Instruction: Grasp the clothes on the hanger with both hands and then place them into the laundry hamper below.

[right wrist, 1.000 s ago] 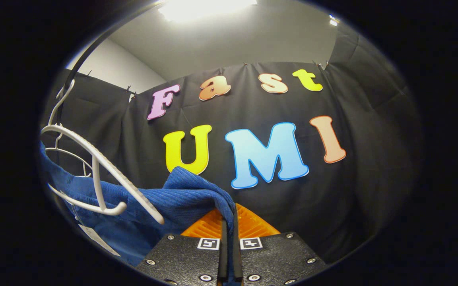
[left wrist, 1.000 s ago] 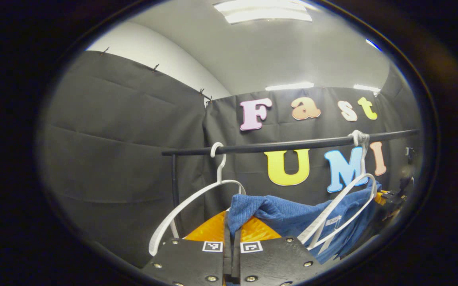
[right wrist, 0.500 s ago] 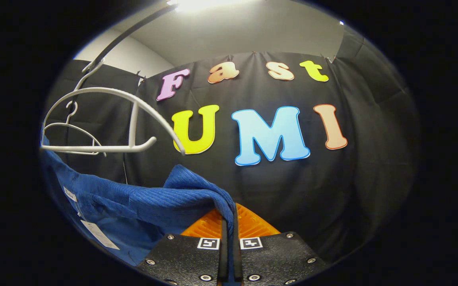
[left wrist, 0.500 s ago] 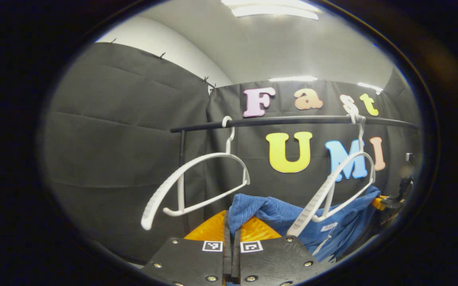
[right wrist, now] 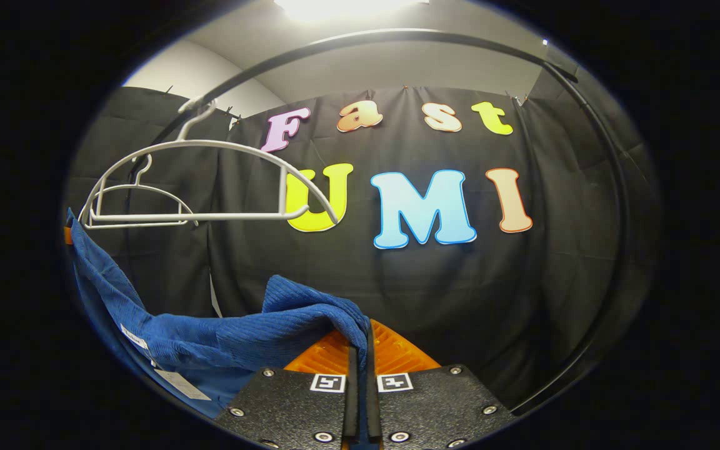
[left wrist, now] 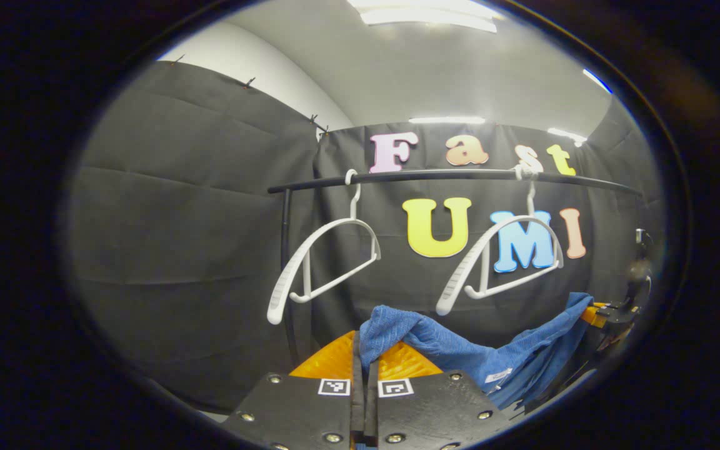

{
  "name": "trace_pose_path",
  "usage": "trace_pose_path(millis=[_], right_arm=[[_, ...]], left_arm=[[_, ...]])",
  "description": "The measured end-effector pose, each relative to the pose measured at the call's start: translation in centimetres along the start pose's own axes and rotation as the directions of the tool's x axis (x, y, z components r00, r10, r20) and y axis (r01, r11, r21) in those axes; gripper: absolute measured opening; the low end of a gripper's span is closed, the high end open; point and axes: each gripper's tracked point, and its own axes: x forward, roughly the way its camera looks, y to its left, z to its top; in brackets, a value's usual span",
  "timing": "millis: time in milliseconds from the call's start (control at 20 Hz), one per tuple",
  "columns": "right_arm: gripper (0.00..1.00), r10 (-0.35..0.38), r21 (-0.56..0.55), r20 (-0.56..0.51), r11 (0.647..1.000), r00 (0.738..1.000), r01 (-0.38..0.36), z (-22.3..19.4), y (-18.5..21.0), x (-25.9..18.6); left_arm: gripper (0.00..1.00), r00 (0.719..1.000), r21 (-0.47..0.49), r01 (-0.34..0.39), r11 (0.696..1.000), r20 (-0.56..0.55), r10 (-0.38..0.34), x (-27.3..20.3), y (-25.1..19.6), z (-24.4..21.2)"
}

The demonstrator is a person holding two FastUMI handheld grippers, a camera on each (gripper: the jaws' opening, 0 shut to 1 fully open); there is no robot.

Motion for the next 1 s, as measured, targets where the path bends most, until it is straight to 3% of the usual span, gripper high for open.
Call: trace_pose_path(millis=[300,600,1000], right_arm=[[0.05,0.013,0.007,0.022,1.000,1.000,-0.013,2.0,2.8,-6.8],[0.04,0.057,0.014,0.046,0.998,0.997,-0.058,3.5,7.2,-13.3],[0.05,0.106,0.030,0.024,0.994,0.994,-0.107,1.8,12.5,-18.9]], left_arm=[[0.01,0.993,-0.015,0.116,0.993,0.030,-0.115,-3.8,-2.4,1.0],[0.00,0.968,-0.046,0.245,0.968,0.060,-0.242,-7.8,-5.8,1.4],[0.01,0.940,-0.086,0.341,0.936,0.036,-0.339,-10.4,-9.7,-2.5]])
